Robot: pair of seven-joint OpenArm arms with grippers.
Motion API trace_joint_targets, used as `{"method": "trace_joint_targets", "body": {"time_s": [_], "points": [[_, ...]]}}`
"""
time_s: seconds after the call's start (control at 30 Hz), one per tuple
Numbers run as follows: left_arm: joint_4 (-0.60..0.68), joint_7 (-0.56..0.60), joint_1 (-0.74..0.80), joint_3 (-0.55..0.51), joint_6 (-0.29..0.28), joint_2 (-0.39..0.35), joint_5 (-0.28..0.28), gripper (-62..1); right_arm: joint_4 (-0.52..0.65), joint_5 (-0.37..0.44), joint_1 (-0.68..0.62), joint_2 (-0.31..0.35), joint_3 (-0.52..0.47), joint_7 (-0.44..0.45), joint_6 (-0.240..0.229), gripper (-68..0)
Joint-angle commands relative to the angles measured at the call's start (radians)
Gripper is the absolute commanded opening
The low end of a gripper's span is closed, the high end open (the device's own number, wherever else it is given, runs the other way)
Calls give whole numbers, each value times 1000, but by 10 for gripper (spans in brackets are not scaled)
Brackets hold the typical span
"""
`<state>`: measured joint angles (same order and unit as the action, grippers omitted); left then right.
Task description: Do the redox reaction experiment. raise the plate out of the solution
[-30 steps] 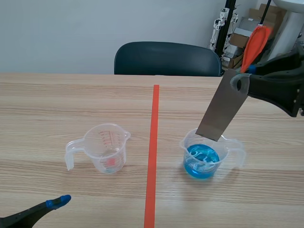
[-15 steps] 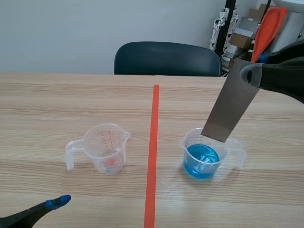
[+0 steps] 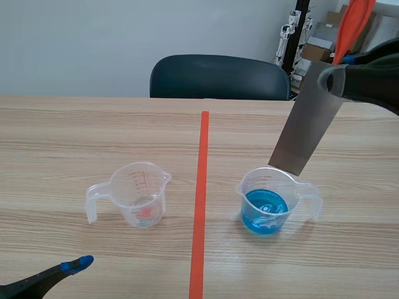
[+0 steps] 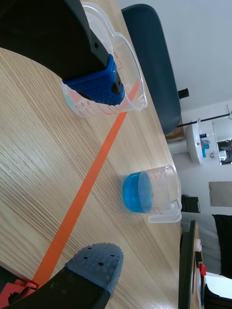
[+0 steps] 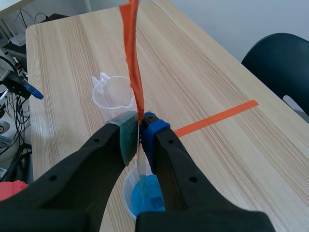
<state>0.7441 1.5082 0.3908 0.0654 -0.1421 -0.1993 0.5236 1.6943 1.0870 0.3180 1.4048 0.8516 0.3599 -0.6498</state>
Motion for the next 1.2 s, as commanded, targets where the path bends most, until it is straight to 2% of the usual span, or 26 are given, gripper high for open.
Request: {"method": "trace_joint_targets", "body": {"time_s": [0.0, 0.23, 0.37, 0.53, 1.17], "points": [[9, 46, 13, -4, -2, 2, -6, -7, 11, 32, 17, 13, -24, 3, 6, -671], [9, 46, 13, -4, -2, 2, -6, -7, 16, 53, 17, 3, -58, -52, 7, -671], [9, 46, 13, -4, -2, 2, -6, -7, 24, 95, 17, -3, -74, -103, 7, -671], [9, 46, 13, -4, -2, 2, -6, -7, 48, 100, 17, -3, -92, -130, 7, -671], [9, 46, 13, -4, -2, 2, -6, -7, 61, 118, 17, -3, -101, -137, 7, -671]]}}
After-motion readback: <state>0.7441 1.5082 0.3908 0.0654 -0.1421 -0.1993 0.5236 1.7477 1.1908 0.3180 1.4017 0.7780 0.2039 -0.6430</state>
